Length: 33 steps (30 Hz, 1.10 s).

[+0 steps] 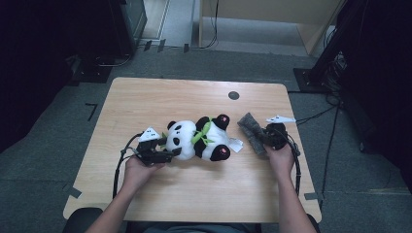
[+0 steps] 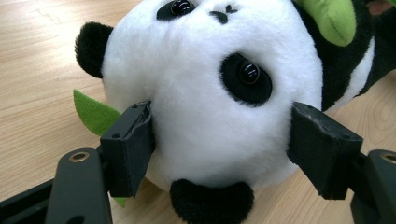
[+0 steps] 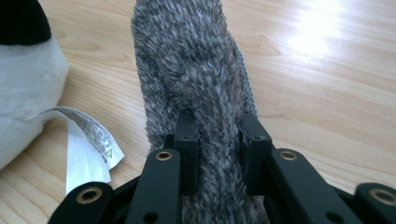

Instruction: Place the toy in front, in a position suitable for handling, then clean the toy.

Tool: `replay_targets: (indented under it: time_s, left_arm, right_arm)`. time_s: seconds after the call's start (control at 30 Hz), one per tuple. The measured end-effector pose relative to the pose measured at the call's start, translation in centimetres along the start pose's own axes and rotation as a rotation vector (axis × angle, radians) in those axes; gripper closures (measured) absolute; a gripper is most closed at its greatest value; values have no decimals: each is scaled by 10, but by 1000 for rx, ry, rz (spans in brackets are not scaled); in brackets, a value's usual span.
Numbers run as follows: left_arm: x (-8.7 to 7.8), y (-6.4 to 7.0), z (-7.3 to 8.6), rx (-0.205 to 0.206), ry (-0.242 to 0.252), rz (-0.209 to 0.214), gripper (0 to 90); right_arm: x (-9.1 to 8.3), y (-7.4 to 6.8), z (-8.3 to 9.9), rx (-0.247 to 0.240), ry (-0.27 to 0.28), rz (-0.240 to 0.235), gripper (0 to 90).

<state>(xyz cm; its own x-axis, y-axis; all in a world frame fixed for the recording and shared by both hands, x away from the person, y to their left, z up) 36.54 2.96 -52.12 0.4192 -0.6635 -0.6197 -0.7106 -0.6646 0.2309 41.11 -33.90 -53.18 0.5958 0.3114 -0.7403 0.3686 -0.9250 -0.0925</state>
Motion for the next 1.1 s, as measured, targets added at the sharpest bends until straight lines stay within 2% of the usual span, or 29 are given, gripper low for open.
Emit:
replay_targets:
  time_s: [0.13,0.2,0.47,0.6,0.73,1.1]
  left_arm:
    - [0,0,0,2,1,-1,265]
    - [0,0,0,0,0,0,265]
    - [1,-1,-1,-1,-4,-2,265]
    - [1,-1,-1,-3,-4,1,264]
    - [1,-1,-2,-2,-5,1,263]
    - [0,-1,-2,-2,-7,2,260]
  right_arm:
    - [2,-1,2,8,-7,-13,672]
    - [1,0,1,12,-3,-12,600]
    - [-6,-1,-2,24,16,-11,480]
    - [-19,-3,-6,42,52,-27,464]
    - [-31,-13,-8,21,74,-42,456]
    - [-40,-38,-11,-12,90,-91,443]
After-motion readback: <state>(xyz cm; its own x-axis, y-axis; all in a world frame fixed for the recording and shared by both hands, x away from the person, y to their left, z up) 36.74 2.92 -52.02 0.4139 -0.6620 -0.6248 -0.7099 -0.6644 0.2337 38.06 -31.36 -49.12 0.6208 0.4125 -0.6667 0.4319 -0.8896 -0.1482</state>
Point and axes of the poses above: each handheld gripper's, and its own axes: x roughly forward along the jaws, z roughly out of its underside, y roughly to its right, the point moved 7 cm from there along x, roughly forward along the jaws, and after that the axes turned 5 degrees about -y, right-handed, at the moved point
